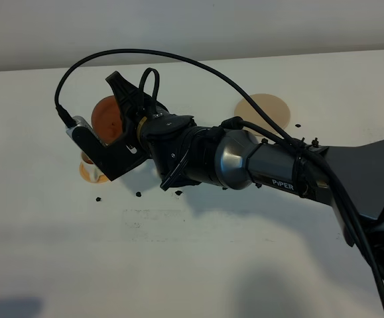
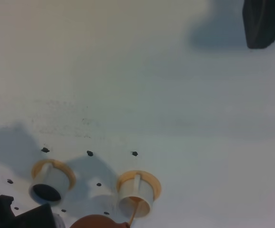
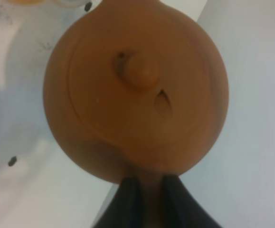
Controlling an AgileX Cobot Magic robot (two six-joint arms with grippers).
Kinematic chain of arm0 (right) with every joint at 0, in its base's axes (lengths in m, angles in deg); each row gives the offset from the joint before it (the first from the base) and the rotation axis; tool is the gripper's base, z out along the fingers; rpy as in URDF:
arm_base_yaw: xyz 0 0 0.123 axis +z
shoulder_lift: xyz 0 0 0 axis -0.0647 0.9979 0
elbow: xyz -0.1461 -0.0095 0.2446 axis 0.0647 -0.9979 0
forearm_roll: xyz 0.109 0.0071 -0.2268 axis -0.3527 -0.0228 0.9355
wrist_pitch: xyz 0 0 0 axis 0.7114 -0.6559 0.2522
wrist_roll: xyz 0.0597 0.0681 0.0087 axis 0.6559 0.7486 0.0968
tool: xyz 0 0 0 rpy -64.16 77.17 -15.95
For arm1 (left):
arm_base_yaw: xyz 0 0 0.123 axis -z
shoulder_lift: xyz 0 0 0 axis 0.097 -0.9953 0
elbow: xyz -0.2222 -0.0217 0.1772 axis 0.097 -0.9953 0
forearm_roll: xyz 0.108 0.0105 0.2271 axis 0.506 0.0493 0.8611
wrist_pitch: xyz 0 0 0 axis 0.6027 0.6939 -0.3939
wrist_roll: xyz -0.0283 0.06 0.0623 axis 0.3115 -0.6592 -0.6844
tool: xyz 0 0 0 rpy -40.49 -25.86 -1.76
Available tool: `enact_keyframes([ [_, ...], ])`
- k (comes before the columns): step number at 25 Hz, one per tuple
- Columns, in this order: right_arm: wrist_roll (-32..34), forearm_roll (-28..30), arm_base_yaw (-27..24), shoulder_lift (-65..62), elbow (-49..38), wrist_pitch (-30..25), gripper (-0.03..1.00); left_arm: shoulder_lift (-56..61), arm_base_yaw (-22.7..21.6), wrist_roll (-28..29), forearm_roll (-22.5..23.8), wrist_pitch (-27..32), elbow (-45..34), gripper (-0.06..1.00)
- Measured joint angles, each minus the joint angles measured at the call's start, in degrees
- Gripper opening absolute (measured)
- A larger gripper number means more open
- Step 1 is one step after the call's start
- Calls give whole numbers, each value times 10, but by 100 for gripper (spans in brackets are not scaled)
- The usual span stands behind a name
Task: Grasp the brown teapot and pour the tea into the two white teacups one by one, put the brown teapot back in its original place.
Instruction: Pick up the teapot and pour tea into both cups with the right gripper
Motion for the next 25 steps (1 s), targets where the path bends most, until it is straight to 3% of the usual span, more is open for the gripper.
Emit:
enact_keyframes([
  [25,0,41,0,0,0,-28,9,0,0,-1,0,0,0,33],
])
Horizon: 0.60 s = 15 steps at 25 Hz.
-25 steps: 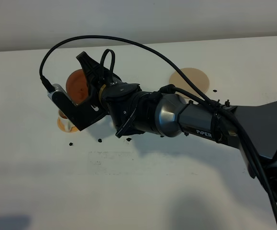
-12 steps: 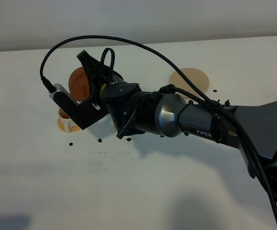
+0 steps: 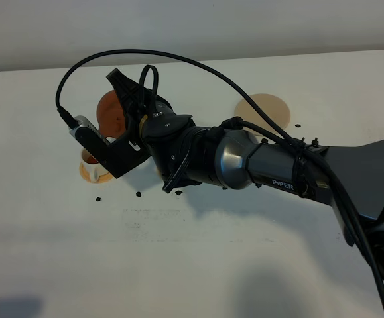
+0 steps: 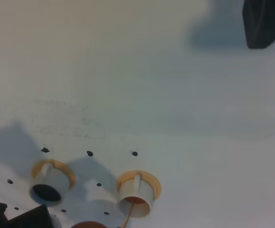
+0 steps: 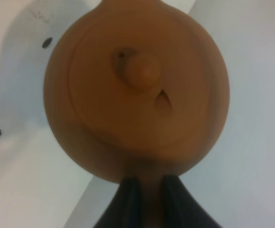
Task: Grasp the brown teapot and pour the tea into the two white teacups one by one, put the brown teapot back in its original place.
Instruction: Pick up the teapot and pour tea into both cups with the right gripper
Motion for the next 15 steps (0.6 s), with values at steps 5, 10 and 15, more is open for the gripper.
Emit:
enact_keyframes([
  [5,0,10,0,0,0,-8,9,0,0,-1,0,0,0,33],
  [10,0,15,0,0,0,-12,9,0,0,-1,0,0,0,33],
  [15,0,26,0,0,0,-13,9,0,0,-1,0,0,0,33],
])
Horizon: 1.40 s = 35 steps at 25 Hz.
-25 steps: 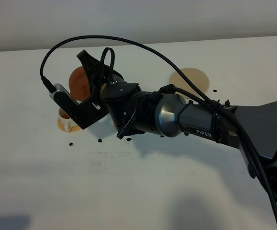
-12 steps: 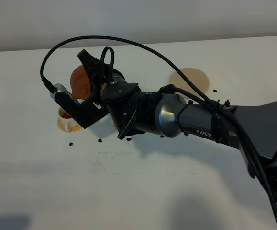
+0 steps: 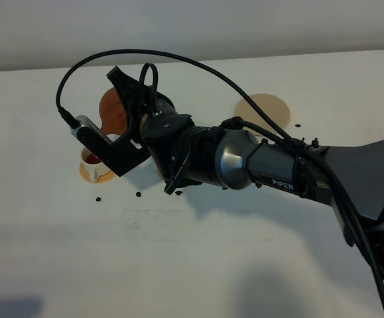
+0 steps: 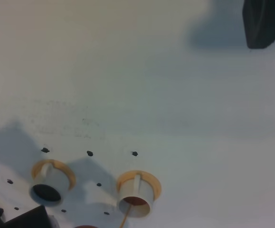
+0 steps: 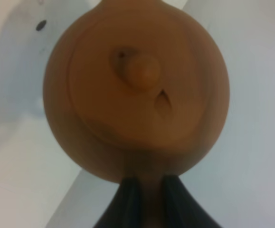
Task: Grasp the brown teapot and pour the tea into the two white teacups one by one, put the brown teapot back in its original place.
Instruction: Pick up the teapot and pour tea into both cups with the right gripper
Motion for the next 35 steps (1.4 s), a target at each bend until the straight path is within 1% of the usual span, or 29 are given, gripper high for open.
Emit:
enact_keyframes([
  [10,0,7,0,2,0,-2,9,0,0,0,0,0,0,33],
  [28,15,51,1,3,0,-4,9,0,0,0,0,0,0,33],
  [35,18,61,9,3,0,-12,9,0,0,1,0,0,0,33],
])
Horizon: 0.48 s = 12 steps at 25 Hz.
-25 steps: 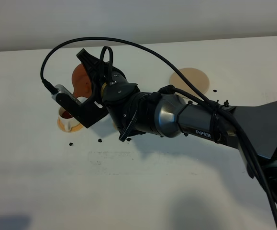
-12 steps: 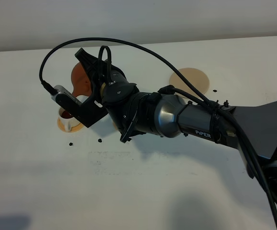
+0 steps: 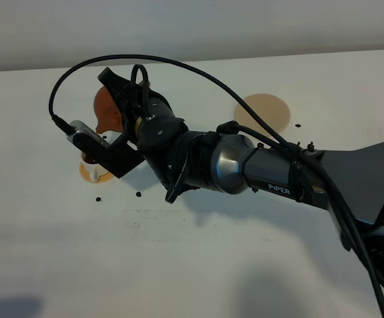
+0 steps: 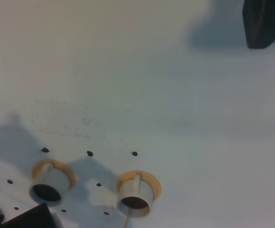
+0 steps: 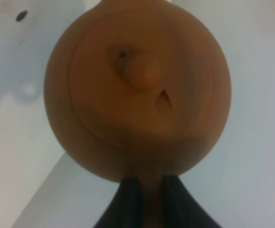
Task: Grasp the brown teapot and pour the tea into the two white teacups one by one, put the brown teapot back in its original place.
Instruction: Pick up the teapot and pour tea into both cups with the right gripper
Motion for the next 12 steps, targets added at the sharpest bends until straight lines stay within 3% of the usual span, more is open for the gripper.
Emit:
enact_keyframes([
  [12,2,4,5,0,0,-5,9,0,0,-1,0,0,0,33],
])
